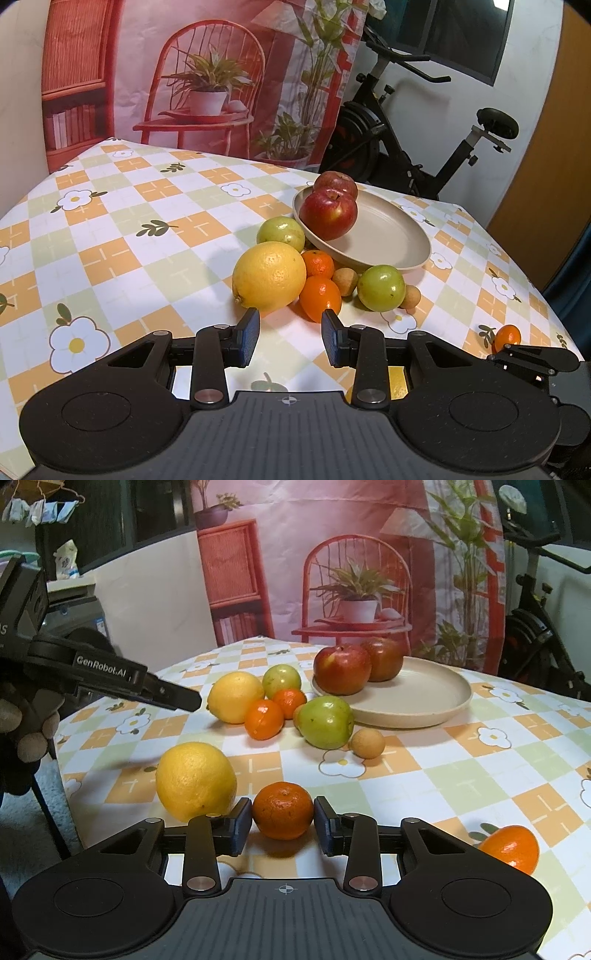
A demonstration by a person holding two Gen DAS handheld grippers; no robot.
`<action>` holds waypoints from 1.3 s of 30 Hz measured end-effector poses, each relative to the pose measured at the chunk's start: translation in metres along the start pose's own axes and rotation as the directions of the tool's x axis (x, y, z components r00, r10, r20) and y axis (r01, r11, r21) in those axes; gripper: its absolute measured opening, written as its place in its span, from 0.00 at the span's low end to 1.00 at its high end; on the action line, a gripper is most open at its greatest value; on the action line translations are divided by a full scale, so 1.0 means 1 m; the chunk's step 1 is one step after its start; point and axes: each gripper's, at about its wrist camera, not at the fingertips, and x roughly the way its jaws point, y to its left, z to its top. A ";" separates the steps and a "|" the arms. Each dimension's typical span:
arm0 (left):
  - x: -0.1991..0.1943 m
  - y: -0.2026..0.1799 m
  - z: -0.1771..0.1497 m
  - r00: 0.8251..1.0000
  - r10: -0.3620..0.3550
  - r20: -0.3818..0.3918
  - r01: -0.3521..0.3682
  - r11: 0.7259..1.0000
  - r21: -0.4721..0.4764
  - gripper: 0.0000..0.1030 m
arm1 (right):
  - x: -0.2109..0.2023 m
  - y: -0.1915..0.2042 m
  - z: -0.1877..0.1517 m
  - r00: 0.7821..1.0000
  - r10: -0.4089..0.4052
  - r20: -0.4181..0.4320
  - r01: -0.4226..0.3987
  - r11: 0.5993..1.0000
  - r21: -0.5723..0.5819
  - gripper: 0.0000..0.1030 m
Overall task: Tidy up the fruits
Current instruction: 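Grasp a tangerine on the table with the right gripper and lift it, then carry the tangerine toward the plate with the right gripper while the left gripper grasps another tangerine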
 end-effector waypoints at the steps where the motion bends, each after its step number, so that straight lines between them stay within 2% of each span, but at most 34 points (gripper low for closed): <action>1: 0.000 0.000 0.000 1.000 -0.003 0.001 0.003 1.000 0.002 0.37 | -0.001 -0.001 0.000 1.000 -0.002 0.004 0.002 1.000 0.003 0.33; 9: 0.003 -0.004 0.000 1.000 -0.024 -0.009 0.024 0.999 0.022 0.37 | -0.005 -0.004 0.006 0.999 -0.022 0.032 0.022 1.000 0.016 0.32; 16: 0.027 -0.014 0.002 0.994 -0.065 -0.087 0.072 0.995 0.072 0.35 | -0.005 -0.012 0.020 0.998 -0.024 0.065 0.021 0.999 0.037 0.32; 26: 0.050 -0.015 0.014 0.993 -0.046 -0.107 0.053 0.997 0.060 0.35 | -0.003 -0.025 0.024 0.996 -0.042 0.080 0.035 0.996 0.086 0.32; 39: 0.067 -0.034 0.019 0.993 0.021 -0.115 -0.008 0.993 0.118 0.35 | -0.005 -0.030 0.022 0.995 -0.049 0.088 0.038 0.992 0.117 0.32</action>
